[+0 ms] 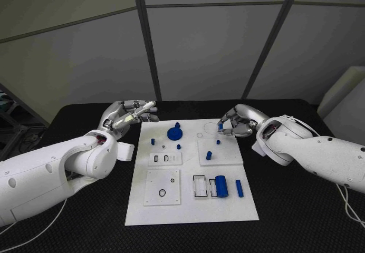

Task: Assemble the parts on the task board

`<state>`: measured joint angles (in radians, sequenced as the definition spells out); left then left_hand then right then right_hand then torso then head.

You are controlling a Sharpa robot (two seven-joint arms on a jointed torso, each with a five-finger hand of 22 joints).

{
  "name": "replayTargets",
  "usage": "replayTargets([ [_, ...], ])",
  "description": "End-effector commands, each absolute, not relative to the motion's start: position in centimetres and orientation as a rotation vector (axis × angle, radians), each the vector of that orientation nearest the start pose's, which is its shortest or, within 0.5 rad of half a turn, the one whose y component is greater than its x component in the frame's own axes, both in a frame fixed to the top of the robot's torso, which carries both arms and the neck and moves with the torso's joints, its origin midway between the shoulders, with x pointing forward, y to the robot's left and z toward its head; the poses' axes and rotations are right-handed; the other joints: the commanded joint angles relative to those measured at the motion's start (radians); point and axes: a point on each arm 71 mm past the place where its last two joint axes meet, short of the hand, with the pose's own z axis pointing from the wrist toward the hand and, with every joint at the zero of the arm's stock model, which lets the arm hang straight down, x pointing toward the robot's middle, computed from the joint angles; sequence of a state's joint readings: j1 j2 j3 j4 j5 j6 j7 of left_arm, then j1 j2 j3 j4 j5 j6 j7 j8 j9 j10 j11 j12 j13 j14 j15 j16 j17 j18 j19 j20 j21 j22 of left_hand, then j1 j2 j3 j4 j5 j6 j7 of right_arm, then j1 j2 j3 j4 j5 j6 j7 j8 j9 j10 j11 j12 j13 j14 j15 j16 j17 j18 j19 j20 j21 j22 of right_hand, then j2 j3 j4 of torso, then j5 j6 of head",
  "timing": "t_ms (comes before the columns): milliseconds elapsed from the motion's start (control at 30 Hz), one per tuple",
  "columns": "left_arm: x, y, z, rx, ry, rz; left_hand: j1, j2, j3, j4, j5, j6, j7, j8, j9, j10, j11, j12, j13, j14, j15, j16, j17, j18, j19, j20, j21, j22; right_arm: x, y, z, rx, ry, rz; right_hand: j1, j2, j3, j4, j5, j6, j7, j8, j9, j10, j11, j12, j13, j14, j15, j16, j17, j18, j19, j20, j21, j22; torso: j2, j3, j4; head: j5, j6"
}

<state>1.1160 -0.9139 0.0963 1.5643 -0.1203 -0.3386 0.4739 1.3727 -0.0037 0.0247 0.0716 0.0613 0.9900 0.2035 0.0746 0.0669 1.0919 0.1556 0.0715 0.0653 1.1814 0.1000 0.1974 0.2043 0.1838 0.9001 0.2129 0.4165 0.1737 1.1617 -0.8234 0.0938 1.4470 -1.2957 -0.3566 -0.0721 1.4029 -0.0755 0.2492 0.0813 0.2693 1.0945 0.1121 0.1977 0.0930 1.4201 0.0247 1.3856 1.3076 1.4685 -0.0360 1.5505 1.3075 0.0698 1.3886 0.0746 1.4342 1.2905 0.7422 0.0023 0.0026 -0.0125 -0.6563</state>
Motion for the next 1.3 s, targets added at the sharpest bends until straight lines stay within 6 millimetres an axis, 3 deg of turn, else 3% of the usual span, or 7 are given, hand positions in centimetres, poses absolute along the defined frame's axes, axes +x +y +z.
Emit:
replayTargets([
  [33,48.5,23.5,-15.5,-0.98,1.26,-1.57,0.001,0.003,0.001,-0.006,-0.006,0.004,0.002,-0.007,0.0,-0.001,-0.004,-0.002,-0.001,-0.006,-0.002,-0.004,0.001,-0.001,-0.004,0.0,-0.003,-0.002,50.4,-19.7,-14.8,0.085,1.54,0.715,0.009,0.015,0.006,-0.002,0.001,0.004,-0.01,0.004,0.022,-0.005,-0.003,-0.004,0.035,0.093,-0.007,0.004,0.219,-0.009,0.001,-0.004,0.003,0.002,-0.002,-0.0022,0.0009,0.007,-0.002],
  [200,48.6,23.3,-15.6,-0.981,1.261,-1.572,0.001,0.003,0.001,-0.006,-0.006,0.004,0.002,-0.007,0.0,-0.001,-0.004,-0.002,-0.001,-0.006,-0.002,-0.004,0.001,-0.001,-0.004,0.0,-0.003,-0.002,49.3,-15.1,-14.0,0.002,1.519,0.788,0.012,0.017,0.014,-0.009,0.008,-0.002,-0.007,0.002,0.022,-0.007,-0.001,-0.007,0.034,0.092,-0.006,0.003,0.219,-0.009,0.001,-0.004,0.003,0.003,0.001,-0.0023,0.0025,0.018,-0.004],
  [433,48.7,22.9,-15.7,-0.98,1.263,-1.579,0.001,0.003,0.001,-0.007,-0.006,0.004,0.002,-0.007,0.0,-0.001,-0.004,-0.002,-0.001,-0.005,-0.002,-0.004,0.001,-0.001,-0.004,0.0,-0.003,-0.002,48.4,-10.4,-14.0,-0.094,1.51,0.841,0.006,0.014,0.015,-0.01,0.003,-0.007,-0.005,0.001,0.023,-0.006,0.002,-0.008,0.034,0.093,-0.004,0.004,0.219,-0.009,0.001,-0.003,0.003,0.003,0.001,-0.0046,0.008,0.02,-0.005],
  [567,48.8,22.7,-15.7,-0.98,1.264,-1.582,0.001,0.003,0.001,-0.007,-0.006,0.004,0.002,-0.007,0.0,-0.001,-0.004,-0.002,-0.001,-0.005,-0.002,-0.004,0.001,-0.001,-0.004,0.0,-0.003,-0.002,48.0,-8.4,-15.1,-0.108,1.538,0.849,0.005,0.016,0.017,-0.011,0.003,-0.008,-0.004,0.001,0.023,-0.01,0.002,-0.012,0.03,0.093,-0.003,0.004,0.219,-0.009,0.001,-0.003,0.003,0.003,0.003,-0.0018,0.009,0.027,-0.005],
  [767,48.9,22.7,-15.7,-0.98,1.261,-1.579,-0.001,0.003,0.0,-0.006,-0.006,0.004,0.001,-0.007,0.0,-0.001,-0.004,-0.002,-0.001,-0.005,-0.002,-0.004,0.001,-0.001,-0.004,0.0,-0.003,-0.002,47.5,-6.6,-16.7,-0.123,1.598,0.858,-0.004,0.011,0.017,-0.012,-0.003,-0.014,-0.001,-0.001,0.023,-0.013,0.005,-0.015,0.027,0.092,-0.001,0.003,0.219,-0.009,0.001,-0.001,0.002,0.002,0.002,-0.0031,0.0111,0.041,-0.011],
  [967,48.9,22.7,-15.7,-0.98,1.262,-1.581,-0.001,0.003,0.0,-0.006,-0.006,0.004,0.001,-0.007,0.0,-0.001,-0.004,-0.002,-0.001,-0.005,-0.002,-0.004,0.001,-0.001,-0.004,0.0,-0.003,-0.002,46.9,-5.5,-18.4,-0.133,1.647,0.862,-0.006,0.007,0.017,-0.015,-0.009,-0.017,0.0,-0.001,0.023,-0.015,0.006,-0.017,0.026,0.093,0.0,0.004,0.219,-0.009,0.0,0.0,0.001,0.001,0.002,-0.0022,0.0084,0.052,-0.017],
  [1300,48.8,22.6,-15.7,-0.979,1.262,-1.583,-0.001,0.003,0.0,-0.006,-0.006,0.004,0.001,-0.007,0.0,-0.001,-0.004,-0.002,-0.001,-0.005,-0.002,-0.004,0.001,-0.001,-0.004,0.0,-0.003,-0.002,46.7,-4.9,-20.0,-0.137,1.676,0.835,-0.012,0.006,0.017,-0.015,-0.019,-0.019,0.001,-0.001,0.024,-0.014,0.007,-0.016,0.027,0.093,0.001,0.004,0.22,-0.009,0.0,0.001,0.001,0.001,0.004,-0.0023,0.0085,0.056,-0.022],
])
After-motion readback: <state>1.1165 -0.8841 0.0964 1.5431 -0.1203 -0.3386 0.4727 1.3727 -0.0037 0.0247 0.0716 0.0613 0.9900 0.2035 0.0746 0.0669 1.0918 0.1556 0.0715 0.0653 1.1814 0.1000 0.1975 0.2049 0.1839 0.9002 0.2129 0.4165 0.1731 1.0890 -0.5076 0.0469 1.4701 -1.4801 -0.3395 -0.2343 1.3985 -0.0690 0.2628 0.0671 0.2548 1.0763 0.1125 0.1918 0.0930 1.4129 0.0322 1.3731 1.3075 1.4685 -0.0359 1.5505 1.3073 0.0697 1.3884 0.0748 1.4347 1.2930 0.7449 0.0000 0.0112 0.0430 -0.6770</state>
